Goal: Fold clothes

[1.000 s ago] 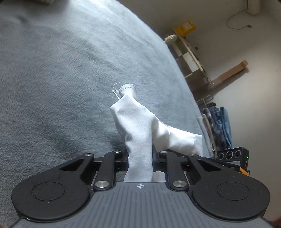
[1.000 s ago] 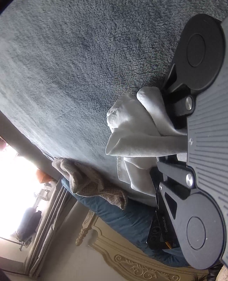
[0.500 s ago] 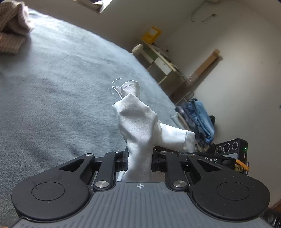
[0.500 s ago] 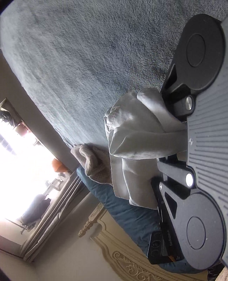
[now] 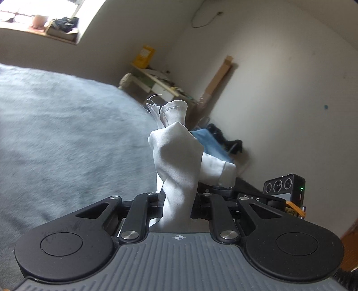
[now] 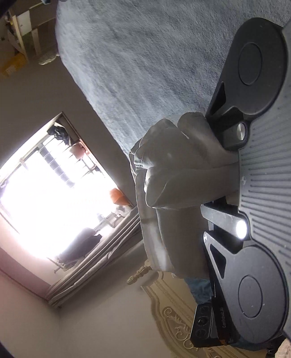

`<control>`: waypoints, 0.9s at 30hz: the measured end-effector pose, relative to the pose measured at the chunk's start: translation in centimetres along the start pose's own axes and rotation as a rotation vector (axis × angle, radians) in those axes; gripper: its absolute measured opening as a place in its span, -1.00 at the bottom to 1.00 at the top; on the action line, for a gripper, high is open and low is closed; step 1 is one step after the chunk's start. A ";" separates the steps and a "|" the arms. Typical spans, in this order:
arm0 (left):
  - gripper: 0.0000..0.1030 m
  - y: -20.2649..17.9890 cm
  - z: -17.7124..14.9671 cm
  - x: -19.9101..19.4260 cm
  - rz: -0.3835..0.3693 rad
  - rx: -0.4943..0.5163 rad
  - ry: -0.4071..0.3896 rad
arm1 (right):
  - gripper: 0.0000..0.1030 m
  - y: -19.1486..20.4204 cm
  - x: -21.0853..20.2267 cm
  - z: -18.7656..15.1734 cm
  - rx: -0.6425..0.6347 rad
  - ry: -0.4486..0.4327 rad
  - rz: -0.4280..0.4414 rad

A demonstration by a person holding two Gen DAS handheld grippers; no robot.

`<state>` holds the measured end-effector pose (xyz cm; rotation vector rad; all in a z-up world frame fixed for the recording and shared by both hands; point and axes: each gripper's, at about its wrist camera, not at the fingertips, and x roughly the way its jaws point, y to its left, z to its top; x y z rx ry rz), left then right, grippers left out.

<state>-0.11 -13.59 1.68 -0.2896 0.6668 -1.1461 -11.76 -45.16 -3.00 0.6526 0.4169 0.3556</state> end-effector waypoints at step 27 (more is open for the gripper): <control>-0.74 -25.6 2.2 26.2 -0.845 -0.152 0.305 | -0.89 4.4 -35.1 14.4 -0.417 -0.236 -0.604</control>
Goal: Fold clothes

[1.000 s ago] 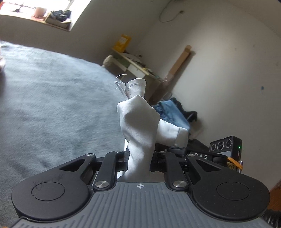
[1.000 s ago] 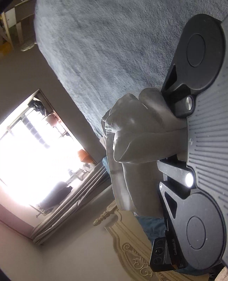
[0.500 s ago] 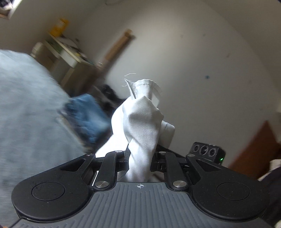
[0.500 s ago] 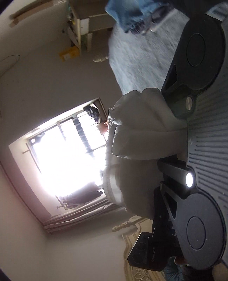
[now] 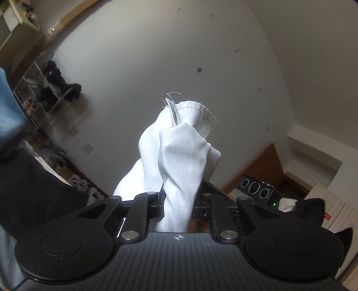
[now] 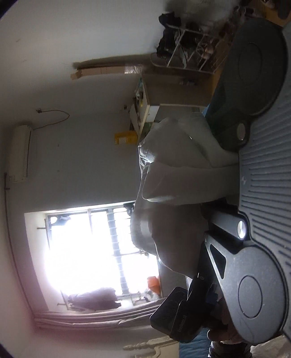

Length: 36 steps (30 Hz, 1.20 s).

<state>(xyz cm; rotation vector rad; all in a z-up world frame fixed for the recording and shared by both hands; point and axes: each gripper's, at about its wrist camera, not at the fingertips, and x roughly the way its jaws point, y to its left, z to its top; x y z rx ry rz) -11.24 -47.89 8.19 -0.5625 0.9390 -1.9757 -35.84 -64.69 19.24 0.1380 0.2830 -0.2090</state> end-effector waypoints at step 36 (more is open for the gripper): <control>-0.75 27.5 -5.7 -1.4 0.367 -0.381 -0.264 | -0.87 -11.2 30.3 -12.2 -0.111 0.640 0.121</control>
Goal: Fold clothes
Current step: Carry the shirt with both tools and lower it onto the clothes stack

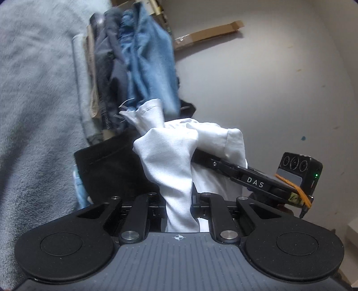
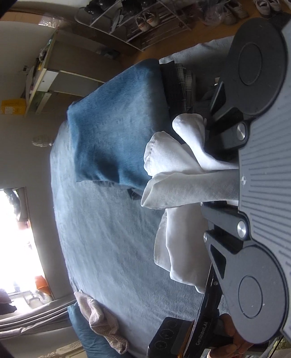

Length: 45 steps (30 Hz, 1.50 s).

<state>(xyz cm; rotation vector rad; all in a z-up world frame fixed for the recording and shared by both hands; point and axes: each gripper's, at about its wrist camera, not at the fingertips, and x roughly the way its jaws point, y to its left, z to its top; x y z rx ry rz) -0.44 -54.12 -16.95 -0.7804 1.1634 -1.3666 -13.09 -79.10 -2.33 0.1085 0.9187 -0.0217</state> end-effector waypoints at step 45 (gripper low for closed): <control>-0.61 -1.8 1.0 3.7 0.170 0.047 0.022 | -0.64 -2.9 -7.4 -15.6 0.509 -0.431 -0.396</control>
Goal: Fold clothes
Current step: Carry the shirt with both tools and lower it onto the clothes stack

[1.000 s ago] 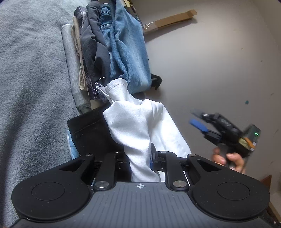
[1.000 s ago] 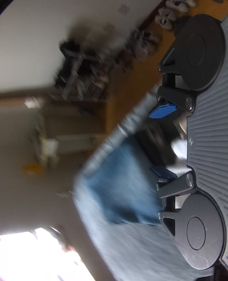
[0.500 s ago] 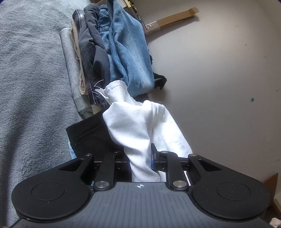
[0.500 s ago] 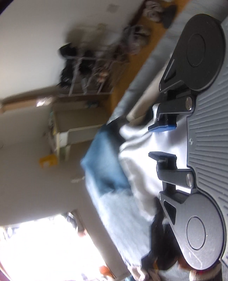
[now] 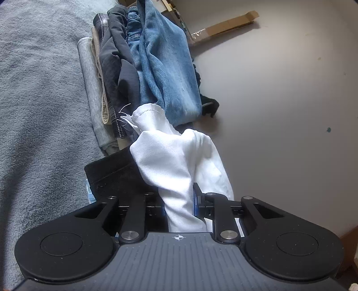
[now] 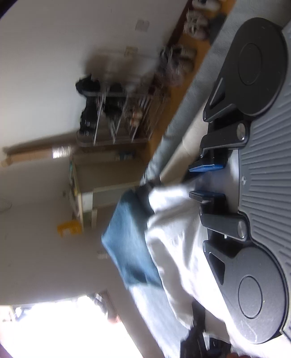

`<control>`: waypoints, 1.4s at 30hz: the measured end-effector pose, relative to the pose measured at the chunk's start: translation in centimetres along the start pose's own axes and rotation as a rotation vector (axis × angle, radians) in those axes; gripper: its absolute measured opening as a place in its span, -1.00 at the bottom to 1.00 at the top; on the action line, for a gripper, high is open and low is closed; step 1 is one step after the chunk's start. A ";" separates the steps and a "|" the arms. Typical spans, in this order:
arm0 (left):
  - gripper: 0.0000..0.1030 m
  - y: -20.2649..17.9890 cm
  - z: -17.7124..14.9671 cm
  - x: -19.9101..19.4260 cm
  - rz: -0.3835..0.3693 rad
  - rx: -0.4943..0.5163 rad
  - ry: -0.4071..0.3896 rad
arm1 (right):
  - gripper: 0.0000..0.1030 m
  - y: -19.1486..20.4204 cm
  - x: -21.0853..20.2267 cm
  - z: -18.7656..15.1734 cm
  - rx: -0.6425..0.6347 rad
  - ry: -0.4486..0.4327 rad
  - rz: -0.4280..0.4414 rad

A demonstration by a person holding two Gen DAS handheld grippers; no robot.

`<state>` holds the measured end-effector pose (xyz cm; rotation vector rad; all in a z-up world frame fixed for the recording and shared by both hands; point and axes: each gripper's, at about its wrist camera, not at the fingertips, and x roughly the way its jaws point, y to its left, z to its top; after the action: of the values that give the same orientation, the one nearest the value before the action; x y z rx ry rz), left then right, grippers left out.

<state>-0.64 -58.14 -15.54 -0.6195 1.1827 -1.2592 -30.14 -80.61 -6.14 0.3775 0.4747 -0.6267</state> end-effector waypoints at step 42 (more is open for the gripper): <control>-0.54 -2.3 -2.6 1.1 0.006 0.008 -0.026 | -0.45 -5.4 -10.5 -2.1 0.572 -0.065 -0.049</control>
<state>-3.99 -59.16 -14.73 -0.6248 1.1570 -1.2468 -41.70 -78.73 -3.36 0.8862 0.2346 -0.8180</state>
